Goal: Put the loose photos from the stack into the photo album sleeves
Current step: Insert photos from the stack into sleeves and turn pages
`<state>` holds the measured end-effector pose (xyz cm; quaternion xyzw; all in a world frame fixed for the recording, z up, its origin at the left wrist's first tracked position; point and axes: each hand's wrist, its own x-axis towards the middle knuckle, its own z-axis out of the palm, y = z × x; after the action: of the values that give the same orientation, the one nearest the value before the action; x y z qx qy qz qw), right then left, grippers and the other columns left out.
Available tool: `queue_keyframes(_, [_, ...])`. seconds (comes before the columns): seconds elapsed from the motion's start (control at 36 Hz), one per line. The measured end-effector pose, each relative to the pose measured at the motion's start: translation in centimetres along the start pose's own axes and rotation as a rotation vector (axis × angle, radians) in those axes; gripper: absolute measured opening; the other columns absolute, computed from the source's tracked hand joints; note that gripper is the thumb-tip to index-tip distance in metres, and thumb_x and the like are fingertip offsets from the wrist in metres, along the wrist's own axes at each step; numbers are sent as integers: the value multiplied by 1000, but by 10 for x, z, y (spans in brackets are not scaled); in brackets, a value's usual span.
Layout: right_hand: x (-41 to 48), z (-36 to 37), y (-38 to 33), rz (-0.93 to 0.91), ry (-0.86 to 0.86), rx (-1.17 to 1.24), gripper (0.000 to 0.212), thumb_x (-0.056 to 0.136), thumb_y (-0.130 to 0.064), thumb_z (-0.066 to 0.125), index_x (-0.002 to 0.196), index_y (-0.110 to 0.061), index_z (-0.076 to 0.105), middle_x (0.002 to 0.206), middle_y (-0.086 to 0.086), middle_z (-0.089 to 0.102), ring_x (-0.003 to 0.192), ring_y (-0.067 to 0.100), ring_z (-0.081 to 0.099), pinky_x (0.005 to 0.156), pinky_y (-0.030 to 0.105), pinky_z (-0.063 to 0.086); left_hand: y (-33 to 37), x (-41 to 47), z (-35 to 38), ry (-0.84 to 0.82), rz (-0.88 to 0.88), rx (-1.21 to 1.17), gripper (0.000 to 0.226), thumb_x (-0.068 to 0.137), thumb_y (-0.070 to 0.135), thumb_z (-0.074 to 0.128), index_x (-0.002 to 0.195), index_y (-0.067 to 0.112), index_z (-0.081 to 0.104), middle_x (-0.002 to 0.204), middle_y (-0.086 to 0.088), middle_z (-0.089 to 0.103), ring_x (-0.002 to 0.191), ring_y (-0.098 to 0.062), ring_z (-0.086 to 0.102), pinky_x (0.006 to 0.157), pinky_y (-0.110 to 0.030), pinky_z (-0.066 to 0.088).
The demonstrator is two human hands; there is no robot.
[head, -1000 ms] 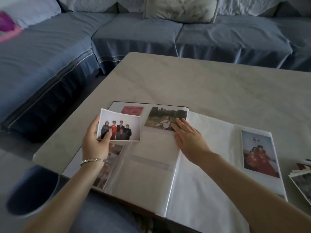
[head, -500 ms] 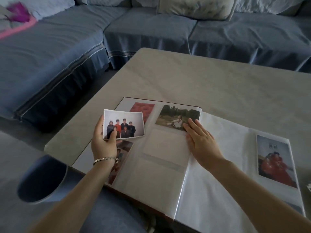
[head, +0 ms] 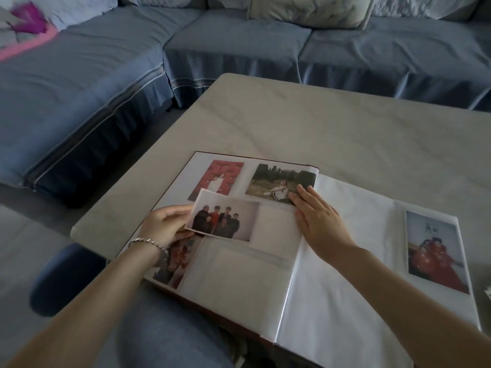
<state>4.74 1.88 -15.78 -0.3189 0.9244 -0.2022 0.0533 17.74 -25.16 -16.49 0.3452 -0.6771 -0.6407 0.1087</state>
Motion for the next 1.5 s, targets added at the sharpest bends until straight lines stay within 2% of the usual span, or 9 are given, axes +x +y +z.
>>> queue_keyframes(0.11, [1, -3, 3, -7, -31, 17, 42, 101, -27, 33, 143, -24, 33, 154, -6, 20, 144, 10, 10, 116, 26, 12, 8, -1, 15, -70, -12, 99, 24, 83, 1, 65, 82, 23, 72, 91, -2, 71, 82, -19, 67, 58, -22, 56])
queue_keyframes(0.25, [3, -6, 4, -4, -63, 9, 43, 101, -30, 30, 144, -25, 32, 155, -8, 19, 144, 9, 9, 114, 25, 10, 19, -7, 31, -162, 35, 241, 25, 80, -1, 68, 78, 24, 71, 74, 14, 71, 66, -6, 68, 54, -16, 53])
queue_keyframes(0.47, [3, -5, 5, 0, -65, 15, 43, 101, -30, 30, 144, -25, 32, 155, -8, 19, 144, 9, 9, 114, 24, 10, 30, -12, 30, -207, 22, 383, 26, 79, 5, 70, 79, 31, 69, 90, 10, 70, 83, -4, 64, 79, -23, 50])
queue_keyframes(0.64, [4, -9, 7, -4, -98, 21, 43, 102, -29, 29, 145, -25, 31, 155, -9, 18, 143, 8, 9, 115, 26, 12, 33, -16, 36, -265, -122, 300, 19, 79, 6, 70, 87, 24, 71, 97, -3, 71, 97, -18, 64, 99, -34, 45])
queue_keyframes(0.75, [5, -12, 8, -6, -121, 23, 43, 102, -28, 28, 145, -25, 30, 155, -9, 18, 143, 8, 9, 114, 23, 8, 36, -20, 46, -166, 45, 430, 17, 81, 8, 70, 88, 24, 70, 89, 5, 68, 81, -1, 60, 76, -11, 44])
queue_keyframes(0.83, [6, -13, 8, -5, -125, 30, 42, 102, -26, 29, 144, -25, 32, 154, -10, 20, 143, 8, 10, 114, 22, 8, 38, -21, 50, -69, 128, 469, 8, 83, 14, 68, 84, 21, 72, 78, 12, 65, 76, 4, 57, 66, -8, 38])
queue_keyframes(1.0, [6, -13, 8, 10, -130, 33, 42, 102, -26, 29, 144, -26, 31, 155, -10, 19, 143, 8, 10, 115, 24, 9, 43, -23, 60, -89, 24, 510, 15, 74, 29, 78, 78, 20, 66, 77, 10, 64, 72, -2, 56, 56, -14, 36])
queue_keyframes(1.31, [5, -13, 6, 10, -121, 43, 42, 102, -26, 28, 144, -26, 31, 155, -9, 19, 143, 9, 10, 116, 27, 12, 46, -18, 64, -11, -95, 419, 21, 65, 15, 84, 73, 17, 65, 66, 4, 65, 47, -9, 52, 46, -18, 40])
queue_keyframes(1.5, [5, -13, 6, 16, -128, 33, 43, 102, -27, 27, 145, -28, 29, 155, -10, 18, 143, 9, 9, 115, 28, 12, 43, -20, 62, -5, -63, 443, 19, 66, 17, 84, 71, 16, 66, 61, 3, 65, 47, -11, 55, 48, -19, 44])
